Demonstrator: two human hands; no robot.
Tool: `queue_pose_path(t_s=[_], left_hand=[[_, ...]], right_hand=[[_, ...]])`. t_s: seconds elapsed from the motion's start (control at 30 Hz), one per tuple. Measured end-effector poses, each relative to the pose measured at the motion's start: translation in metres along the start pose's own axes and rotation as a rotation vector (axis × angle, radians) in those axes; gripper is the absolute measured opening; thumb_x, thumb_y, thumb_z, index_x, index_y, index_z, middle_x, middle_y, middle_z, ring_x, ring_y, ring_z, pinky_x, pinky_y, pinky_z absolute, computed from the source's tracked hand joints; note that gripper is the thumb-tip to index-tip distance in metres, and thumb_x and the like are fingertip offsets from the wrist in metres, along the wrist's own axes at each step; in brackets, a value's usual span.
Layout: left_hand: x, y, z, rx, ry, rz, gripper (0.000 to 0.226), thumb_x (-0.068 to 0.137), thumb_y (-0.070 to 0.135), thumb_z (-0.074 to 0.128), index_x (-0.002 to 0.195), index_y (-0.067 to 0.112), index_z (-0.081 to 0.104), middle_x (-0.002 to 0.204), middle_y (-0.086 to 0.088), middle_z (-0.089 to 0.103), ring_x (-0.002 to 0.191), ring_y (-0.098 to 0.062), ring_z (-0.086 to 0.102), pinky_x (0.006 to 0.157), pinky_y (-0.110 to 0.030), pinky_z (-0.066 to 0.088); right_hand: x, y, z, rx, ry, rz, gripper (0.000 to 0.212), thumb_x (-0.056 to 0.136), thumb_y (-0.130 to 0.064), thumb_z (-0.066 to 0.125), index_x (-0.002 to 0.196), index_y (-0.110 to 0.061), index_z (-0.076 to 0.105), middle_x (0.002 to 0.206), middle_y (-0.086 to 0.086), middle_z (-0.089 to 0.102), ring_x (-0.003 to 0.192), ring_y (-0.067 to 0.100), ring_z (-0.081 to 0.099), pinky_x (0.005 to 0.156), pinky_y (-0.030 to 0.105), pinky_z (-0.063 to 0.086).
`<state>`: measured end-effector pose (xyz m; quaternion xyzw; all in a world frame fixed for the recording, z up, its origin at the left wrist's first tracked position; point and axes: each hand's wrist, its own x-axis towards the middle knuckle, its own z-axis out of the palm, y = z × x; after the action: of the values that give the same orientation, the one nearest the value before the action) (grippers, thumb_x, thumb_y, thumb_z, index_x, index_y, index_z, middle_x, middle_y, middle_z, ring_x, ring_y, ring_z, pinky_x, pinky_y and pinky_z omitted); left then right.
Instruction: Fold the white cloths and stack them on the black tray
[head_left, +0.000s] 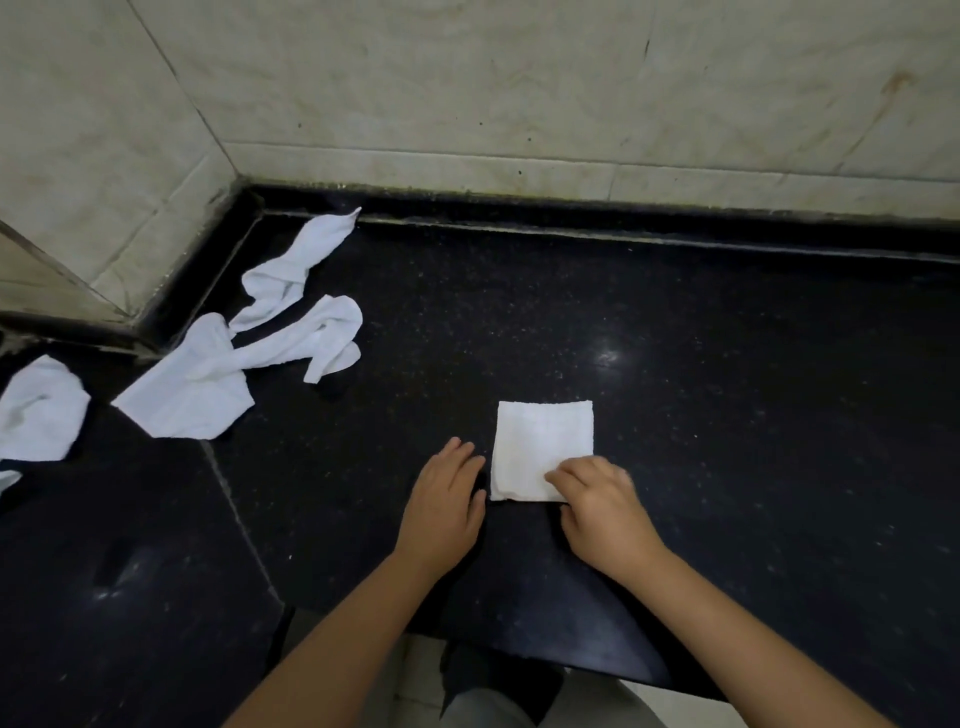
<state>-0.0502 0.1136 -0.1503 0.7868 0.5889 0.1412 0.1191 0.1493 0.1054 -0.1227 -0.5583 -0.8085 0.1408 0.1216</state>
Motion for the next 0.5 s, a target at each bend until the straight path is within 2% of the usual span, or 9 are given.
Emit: queue_pose_path(t_s=[0.07, 0.17, 0.27, 0.3, 0.33, 0.4, 0.43, 0.5], left_hand=[[0.005, 0.011, 0.003, -0.021, 0.010, 0.151, 0.035, 0.079, 0.024, 0.044, 0.093, 0.008, 0.071, 0.101, -0.007, 0.071, 0.097, -0.022, 0.068, 0.087, -0.033, 0.053], [0.018, 0.023, 0.007, 0.029, -0.106, 0.294, 0.031, 0.075, 0.032, 0.044, 0.080, 0.016, 0.071, 0.087, 0.003, 0.070, 0.079, -0.012, 0.067, 0.073, -0.023, 0.057], [0.030, 0.026, 0.007, 0.123, -0.203, 0.355, 0.023, 0.065, 0.040, 0.069, 0.070, 0.017, 0.068, 0.075, 0.004, 0.066, 0.067, -0.013, 0.064, 0.061, -0.020, 0.054], [0.033, 0.026, 0.007, 0.170, -0.213, 0.375, 0.029, 0.061, 0.041, 0.077, 0.070, 0.015, 0.067, 0.074, 0.002, 0.065, 0.067, -0.015, 0.064, 0.061, -0.021, 0.053], [0.036, 0.026, 0.004, 0.197, -0.236, 0.377, 0.033, 0.062, 0.041, 0.078, 0.074, 0.012, 0.067, 0.077, -0.001, 0.065, 0.071, -0.018, 0.064, 0.064, -0.025, 0.051], [0.042, 0.032, -0.003, 0.237, -0.324, 0.347, 0.034, 0.073, 0.039, 0.072, 0.085, 0.008, 0.066, 0.088, -0.005, 0.064, 0.085, -0.022, 0.061, 0.071, -0.030, 0.047], [0.044, 0.034, -0.003, 0.279, -0.303, 0.370, 0.032, 0.069, 0.039, 0.076, 0.081, 0.010, 0.067, 0.084, -0.003, 0.063, 0.081, -0.020, 0.061, 0.068, -0.027, 0.047], [0.045, 0.039, -0.002, 0.342, -0.254, 0.441, 0.032, 0.041, 0.029, 0.088, 0.056, 0.018, 0.061, 0.059, 0.004, 0.059, 0.057, -0.014, 0.059, 0.051, -0.019, 0.044]], right_hand=[[-0.008, 0.009, -0.002, -0.080, -0.092, 0.106, 0.039, 0.040, 0.001, 0.076, 0.075, -0.015, 0.071, 0.079, 0.000, 0.067, 0.070, 0.023, 0.066, 0.057, 0.032, 0.052], [-0.004, 0.016, 0.002, -0.088, -0.197, 0.155, 0.028, 0.065, 0.007, 0.059, 0.088, -0.006, 0.069, 0.095, 0.009, 0.065, 0.082, 0.032, 0.059, 0.068, 0.039, 0.049], [0.008, 0.013, -0.005, -0.124, -0.263, 0.145, 0.017, 0.057, 0.006, 0.069, 0.068, -0.006, 0.068, 0.072, 0.008, 0.063, 0.061, 0.027, 0.057, 0.050, 0.032, 0.046], [0.011, 0.011, -0.008, -0.125, -0.298, 0.152, 0.013, 0.061, 0.004, 0.069, 0.069, -0.005, 0.068, 0.074, 0.008, 0.062, 0.063, 0.027, 0.059, 0.051, 0.032, 0.046], [0.014, 0.011, -0.009, -0.105, -0.293, 0.170, 0.011, 0.071, 0.001, 0.061, 0.080, -0.003, 0.068, 0.085, 0.010, 0.063, 0.074, 0.030, 0.061, 0.060, 0.034, 0.049], [0.017, 0.010, -0.016, -0.007, -0.266, 0.284, 0.025, 0.084, -0.004, 0.046, 0.098, 0.000, 0.066, 0.104, 0.013, 0.062, 0.095, 0.030, 0.059, 0.081, 0.036, 0.050], [0.018, 0.010, -0.021, 0.074, -0.223, 0.352, 0.026, 0.084, -0.004, 0.046, 0.101, 0.001, 0.066, 0.106, 0.014, 0.062, 0.098, 0.030, 0.059, 0.084, 0.035, 0.049], [0.017, 0.007, -0.034, 0.168, -0.120, 0.447, 0.025, 0.082, -0.001, 0.048, 0.097, 0.001, 0.068, 0.101, 0.015, 0.065, 0.096, 0.027, 0.059, 0.080, 0.027, 0.046]])
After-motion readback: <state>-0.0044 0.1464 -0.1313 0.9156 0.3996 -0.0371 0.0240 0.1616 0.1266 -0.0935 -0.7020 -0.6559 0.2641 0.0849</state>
